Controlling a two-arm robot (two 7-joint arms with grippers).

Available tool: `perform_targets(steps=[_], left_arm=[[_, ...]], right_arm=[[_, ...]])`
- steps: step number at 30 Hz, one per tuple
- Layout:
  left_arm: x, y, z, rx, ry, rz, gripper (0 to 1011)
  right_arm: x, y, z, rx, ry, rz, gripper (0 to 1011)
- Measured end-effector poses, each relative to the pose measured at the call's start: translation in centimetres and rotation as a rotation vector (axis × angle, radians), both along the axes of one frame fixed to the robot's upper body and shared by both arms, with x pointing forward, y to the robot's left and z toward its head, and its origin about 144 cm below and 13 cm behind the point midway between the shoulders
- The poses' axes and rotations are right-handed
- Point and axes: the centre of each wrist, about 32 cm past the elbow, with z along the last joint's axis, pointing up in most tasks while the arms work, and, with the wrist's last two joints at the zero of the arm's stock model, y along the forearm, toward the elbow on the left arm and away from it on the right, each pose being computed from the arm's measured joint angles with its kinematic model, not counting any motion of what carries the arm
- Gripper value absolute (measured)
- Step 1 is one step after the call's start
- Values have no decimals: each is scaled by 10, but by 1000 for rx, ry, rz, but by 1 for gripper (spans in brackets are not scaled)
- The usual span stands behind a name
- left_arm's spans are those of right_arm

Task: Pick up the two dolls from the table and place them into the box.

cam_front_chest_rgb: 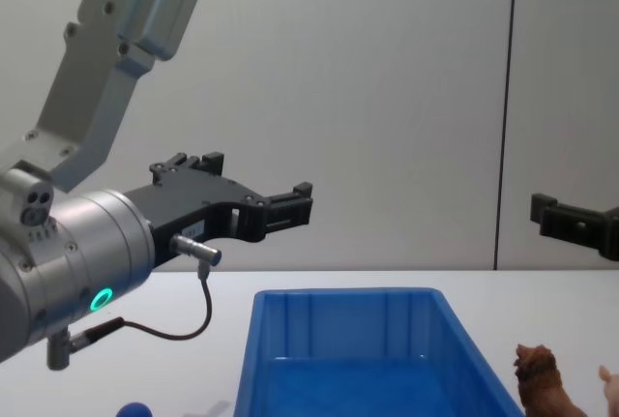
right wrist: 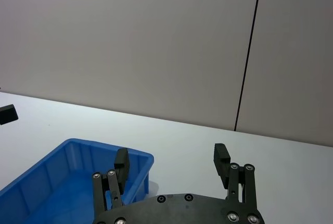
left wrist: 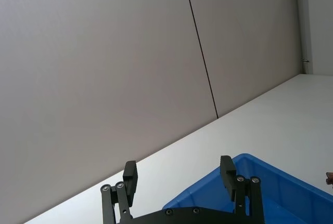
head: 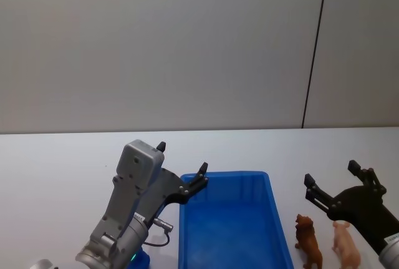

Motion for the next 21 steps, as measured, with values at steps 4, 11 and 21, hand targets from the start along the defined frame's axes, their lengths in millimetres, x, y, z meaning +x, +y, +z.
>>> perform_targets(steps=[4,11,21], left_arm=[[0,0,0,0,0,0,1002],[0,0,0,0,0,0,1002],[0,0,0,0,0,0,1002]], right_arm=[[0,0,0,0,0,0,1001],[0,0,0,1,0,-1,1001],[2,-4,-2,6,29,-27,1000]])
